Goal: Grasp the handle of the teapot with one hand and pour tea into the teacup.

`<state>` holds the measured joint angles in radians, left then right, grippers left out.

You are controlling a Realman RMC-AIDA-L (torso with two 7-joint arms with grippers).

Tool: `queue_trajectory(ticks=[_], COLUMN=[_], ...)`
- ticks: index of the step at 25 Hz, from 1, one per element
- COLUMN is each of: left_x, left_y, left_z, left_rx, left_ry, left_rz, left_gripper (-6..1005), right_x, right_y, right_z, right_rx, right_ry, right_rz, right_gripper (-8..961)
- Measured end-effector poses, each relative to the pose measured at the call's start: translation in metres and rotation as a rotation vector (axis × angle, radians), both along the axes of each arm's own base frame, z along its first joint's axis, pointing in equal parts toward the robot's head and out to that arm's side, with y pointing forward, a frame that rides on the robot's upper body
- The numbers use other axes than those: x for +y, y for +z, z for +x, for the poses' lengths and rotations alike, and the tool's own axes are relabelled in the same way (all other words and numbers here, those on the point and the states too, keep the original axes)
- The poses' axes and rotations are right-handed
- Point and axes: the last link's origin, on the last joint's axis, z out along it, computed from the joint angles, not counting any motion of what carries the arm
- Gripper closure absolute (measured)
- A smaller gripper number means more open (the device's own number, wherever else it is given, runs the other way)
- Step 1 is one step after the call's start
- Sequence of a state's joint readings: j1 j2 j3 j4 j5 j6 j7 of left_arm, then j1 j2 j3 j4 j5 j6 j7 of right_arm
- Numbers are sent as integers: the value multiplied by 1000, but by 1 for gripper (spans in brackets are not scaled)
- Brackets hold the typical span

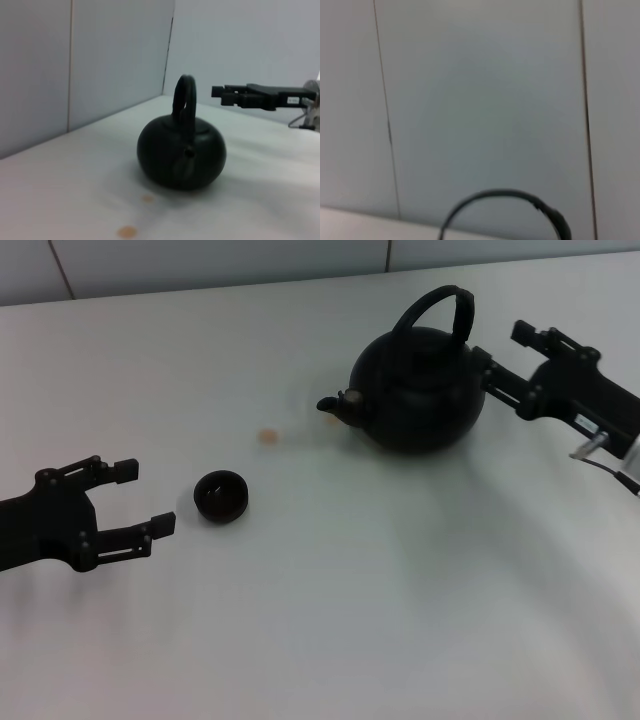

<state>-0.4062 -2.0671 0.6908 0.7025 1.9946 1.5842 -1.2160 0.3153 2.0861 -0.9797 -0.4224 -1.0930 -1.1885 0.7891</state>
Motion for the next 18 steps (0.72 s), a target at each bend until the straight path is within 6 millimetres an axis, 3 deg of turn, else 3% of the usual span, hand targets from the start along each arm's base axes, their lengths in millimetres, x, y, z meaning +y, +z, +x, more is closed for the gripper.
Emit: queue_trajectory(ticks=[10, 18], left_x=[-21, -40], left_y=[1, -3], left_z=[11, 11], left_rx=[-136, -206], left_ry=[-100, -104], left_rz=[-25, -90], left_gripper=[138, 138], right_x=[-47, -61], right_y=[-4, -21], right_z=[-22, -46], right_rx=[87, 46], right_ry=[266, 484], right_rz=[-111, -306], right_gripper=[251, 251])
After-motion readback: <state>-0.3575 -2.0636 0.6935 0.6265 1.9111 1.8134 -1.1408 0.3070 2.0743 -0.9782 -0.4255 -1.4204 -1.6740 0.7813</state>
